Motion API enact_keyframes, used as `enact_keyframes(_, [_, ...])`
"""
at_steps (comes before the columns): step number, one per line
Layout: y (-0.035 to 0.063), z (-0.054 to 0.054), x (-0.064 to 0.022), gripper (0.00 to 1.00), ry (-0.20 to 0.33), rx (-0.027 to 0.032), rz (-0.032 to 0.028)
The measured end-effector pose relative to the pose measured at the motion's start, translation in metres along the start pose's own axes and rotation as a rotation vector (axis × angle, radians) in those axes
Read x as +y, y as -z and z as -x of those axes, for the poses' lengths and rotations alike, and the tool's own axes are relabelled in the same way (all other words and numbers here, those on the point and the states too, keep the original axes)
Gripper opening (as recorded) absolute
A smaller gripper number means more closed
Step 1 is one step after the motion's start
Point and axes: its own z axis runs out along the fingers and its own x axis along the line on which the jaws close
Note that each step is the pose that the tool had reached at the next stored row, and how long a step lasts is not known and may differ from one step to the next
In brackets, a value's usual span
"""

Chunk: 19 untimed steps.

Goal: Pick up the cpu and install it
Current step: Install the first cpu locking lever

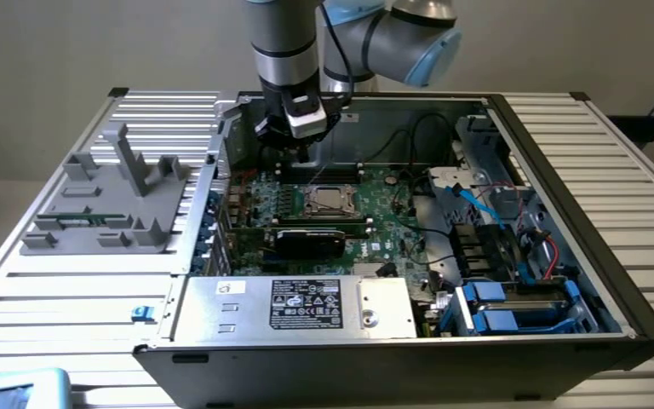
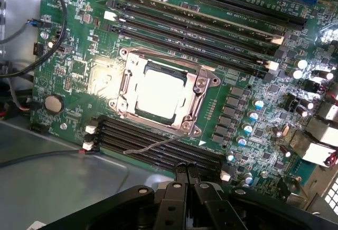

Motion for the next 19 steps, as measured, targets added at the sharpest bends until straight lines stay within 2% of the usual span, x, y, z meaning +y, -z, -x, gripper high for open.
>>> enact_keyframes(10, [-0.0039,0.001,0.0008,0.11,-0.167,0.0331,0.0238])
enact_keyframes(12, [-0.0057,0.001,0.0011,0.11,-0.192,0.0381,0.0273])
enact_keyframes(16, [-0.0112,0.003,0.0019,0.11,-0.216,0.0435,0.0262])
enact_keyframes(19, [-0.0136,0.004,0.0022,0.11,-0.232,0.0484,0.0154])
